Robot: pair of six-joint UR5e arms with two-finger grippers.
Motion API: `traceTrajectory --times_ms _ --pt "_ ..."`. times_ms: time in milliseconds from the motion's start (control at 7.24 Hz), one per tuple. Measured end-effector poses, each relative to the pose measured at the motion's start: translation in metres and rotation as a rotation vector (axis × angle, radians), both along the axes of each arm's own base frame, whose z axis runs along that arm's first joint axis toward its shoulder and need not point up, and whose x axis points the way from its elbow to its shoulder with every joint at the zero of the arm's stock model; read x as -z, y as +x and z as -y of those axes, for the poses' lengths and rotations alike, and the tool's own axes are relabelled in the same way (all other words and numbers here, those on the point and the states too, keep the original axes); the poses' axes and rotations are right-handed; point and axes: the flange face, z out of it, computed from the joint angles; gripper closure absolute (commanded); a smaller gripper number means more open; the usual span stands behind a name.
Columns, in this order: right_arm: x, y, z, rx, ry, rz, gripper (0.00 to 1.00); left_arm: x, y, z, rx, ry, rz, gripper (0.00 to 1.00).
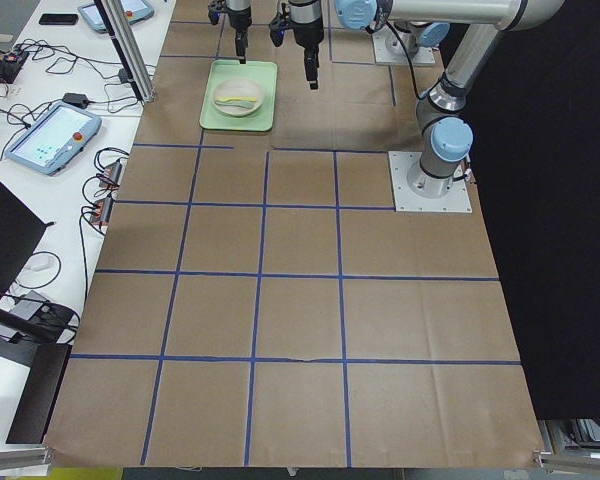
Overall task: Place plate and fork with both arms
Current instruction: 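Move the right gripper over the yellow fork on the plate, then lower the right gripper and grasp the yellow fork handle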
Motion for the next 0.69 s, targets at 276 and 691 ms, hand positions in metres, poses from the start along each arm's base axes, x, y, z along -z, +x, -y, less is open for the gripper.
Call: traceTrajectory --times_ms 276,691 --pt "0.030 0.008 0.010 -0.002 -0.006 -0.003 0.22 -0.001 0.003 0.008 -0.039 -0.013 0.023 0.00" --pt "0.066 0.010 0.017 -0.004 0.022 -0.016 0.42 0.000 0.000 0.022 -0.088 -0.064 0.025 0.00"
